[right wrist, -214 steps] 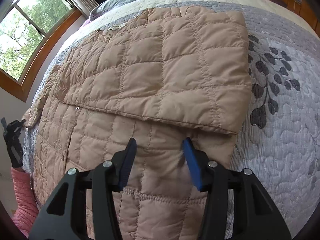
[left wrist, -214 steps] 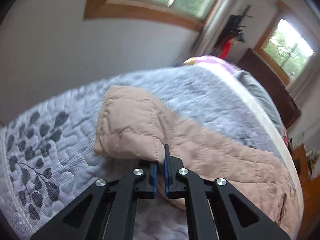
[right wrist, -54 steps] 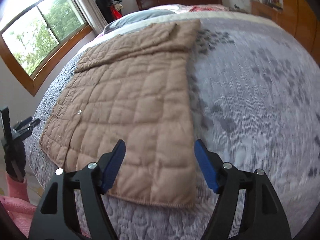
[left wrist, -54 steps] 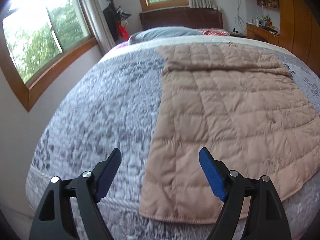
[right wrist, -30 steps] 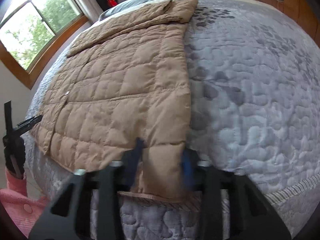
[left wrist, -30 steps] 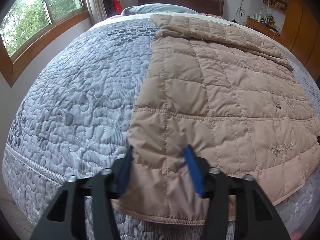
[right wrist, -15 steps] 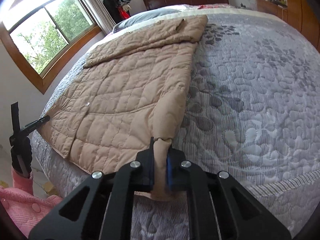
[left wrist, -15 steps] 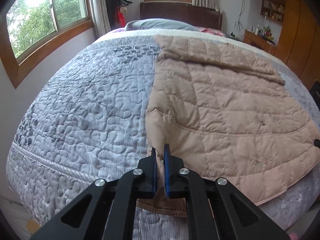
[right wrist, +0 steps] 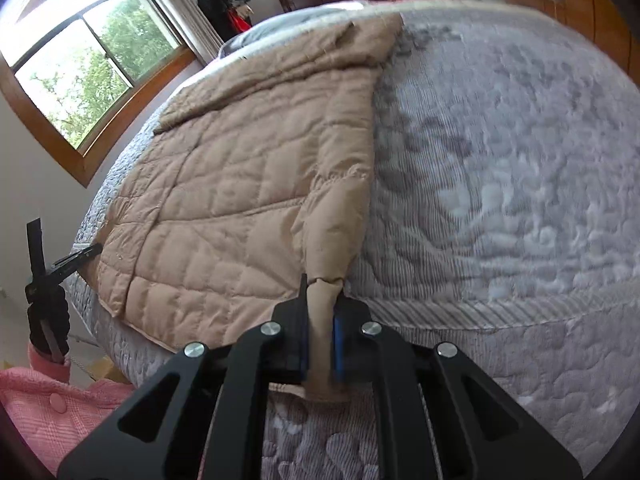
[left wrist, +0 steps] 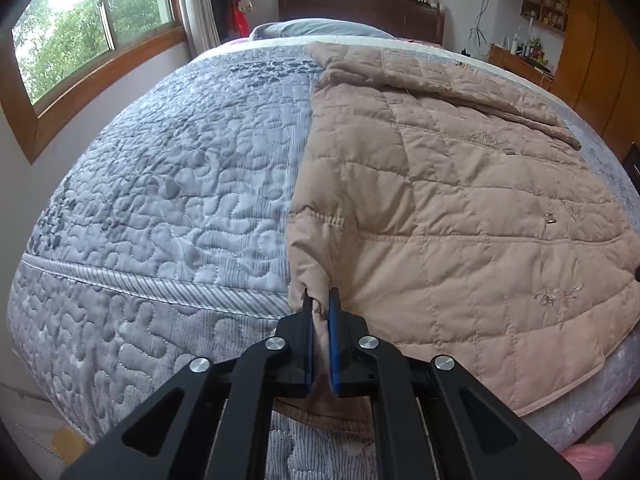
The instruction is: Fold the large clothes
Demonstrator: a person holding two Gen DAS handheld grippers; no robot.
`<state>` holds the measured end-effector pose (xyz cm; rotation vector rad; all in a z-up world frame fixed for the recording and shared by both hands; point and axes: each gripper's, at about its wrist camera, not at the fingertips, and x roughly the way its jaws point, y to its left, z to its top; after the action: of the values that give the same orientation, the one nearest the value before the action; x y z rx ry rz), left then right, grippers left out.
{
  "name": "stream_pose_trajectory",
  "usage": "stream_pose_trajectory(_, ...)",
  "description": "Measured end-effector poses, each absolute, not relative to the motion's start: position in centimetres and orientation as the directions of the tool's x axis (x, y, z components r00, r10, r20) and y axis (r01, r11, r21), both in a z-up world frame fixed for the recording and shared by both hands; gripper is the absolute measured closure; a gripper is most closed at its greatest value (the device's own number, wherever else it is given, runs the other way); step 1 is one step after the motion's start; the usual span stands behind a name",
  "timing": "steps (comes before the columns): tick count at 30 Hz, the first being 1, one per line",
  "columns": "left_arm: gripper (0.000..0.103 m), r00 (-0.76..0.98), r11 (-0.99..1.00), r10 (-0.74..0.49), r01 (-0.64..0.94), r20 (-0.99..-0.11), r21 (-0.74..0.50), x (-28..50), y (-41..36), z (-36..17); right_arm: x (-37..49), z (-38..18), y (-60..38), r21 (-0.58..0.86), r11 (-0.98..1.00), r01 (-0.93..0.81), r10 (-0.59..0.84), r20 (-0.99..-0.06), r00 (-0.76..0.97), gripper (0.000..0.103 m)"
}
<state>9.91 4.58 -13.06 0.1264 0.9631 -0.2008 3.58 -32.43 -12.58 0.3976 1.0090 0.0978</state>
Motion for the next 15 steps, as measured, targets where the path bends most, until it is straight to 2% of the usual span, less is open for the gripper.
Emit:
stream_pose_trajectory(6,0.097,0.591,0.958,-0.238,0.272,-0.771,-0.087,10.9,5.3,-8.3,5.1,-7.3,-33.0,0.413,0.91,0.02,0.316,-0.725,0.612,0.096)
stream_pose_trajectory(15,0.097,0.711,0.946,-0.253,0.323,-0.657,-0.015,18.9,1.3,-1.1,15.5,0.6,-36.1,0.387,0.921,-0.041,0.319,-0.69,0.65,0.096)
